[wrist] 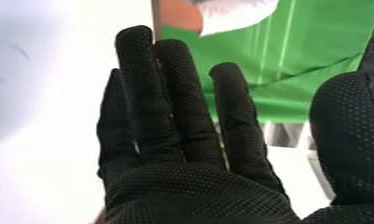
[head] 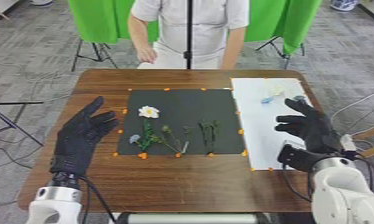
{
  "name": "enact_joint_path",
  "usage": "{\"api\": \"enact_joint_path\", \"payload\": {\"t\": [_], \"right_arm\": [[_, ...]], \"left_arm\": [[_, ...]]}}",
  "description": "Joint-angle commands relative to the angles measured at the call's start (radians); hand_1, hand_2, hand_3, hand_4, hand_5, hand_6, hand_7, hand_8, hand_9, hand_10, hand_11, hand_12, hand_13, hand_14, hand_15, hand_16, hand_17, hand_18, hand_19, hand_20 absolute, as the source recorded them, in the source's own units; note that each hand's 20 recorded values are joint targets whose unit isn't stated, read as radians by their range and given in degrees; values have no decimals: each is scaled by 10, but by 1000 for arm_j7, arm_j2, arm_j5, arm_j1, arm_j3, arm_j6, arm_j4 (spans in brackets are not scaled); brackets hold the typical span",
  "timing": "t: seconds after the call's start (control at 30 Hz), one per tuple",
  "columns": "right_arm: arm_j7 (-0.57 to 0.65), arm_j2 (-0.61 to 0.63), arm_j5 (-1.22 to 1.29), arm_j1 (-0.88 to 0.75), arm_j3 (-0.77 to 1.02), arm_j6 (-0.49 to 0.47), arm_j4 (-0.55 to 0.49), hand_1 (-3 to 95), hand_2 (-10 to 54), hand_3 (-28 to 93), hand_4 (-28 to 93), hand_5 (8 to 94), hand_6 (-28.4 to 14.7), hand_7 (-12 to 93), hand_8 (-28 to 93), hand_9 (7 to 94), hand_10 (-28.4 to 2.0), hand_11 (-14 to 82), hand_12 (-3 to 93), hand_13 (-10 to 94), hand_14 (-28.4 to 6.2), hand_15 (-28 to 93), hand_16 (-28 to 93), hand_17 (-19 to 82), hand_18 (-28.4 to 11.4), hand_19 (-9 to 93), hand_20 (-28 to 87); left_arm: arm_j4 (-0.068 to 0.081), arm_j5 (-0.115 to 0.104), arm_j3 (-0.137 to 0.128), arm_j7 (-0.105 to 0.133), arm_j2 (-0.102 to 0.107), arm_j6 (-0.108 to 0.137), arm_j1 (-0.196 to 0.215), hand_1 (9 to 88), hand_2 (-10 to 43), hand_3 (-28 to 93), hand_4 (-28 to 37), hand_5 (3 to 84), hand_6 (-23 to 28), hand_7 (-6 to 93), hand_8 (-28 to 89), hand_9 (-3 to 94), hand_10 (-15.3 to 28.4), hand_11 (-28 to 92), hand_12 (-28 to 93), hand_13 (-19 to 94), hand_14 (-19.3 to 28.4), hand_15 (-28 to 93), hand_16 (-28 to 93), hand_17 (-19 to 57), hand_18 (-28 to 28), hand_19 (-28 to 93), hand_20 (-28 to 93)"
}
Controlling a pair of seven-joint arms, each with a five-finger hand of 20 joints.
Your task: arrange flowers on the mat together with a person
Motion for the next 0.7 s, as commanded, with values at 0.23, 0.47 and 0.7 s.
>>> {"api": "enact_joint_path", "payload": {"t": [0.23,0.47,0.7], "right_arm": [[483,186,-553,273,-128,159,134,237,38,709,-249,480,-19,148,-133,629,-184,265,149,579,-166,581,103,131,-221,579,205],[654,239,-772,362,-200,52,234,257,28,700,-234,467,-28,129,-125,647,-188,272,147,613,-169,603,93,150,-242,626,196],[741,258,-838,462,-270,-148,342,281,13,694,-225,462,-30,117,-121,669,-196,265,145,644,-168,603,91,174,-253,659,179]], "left_arm": [[-4,-12,8,21,17,21,3,235,67,770,-230,384,89,79,-69,402,207,271,125,290,272,565,-73,-53,248,558,248],[-6,-18,7,34,26,28,8,234,67,770,-230,384,90,79,-69,402,207,271,125,290,272,564,-74,-53,247,557,248],[-9,-13,3,29,18,24,5,235,68,769,-230,384,89,78,-69,402,207,271,125,290,272,564,-74,-53,248,557,248]]}}
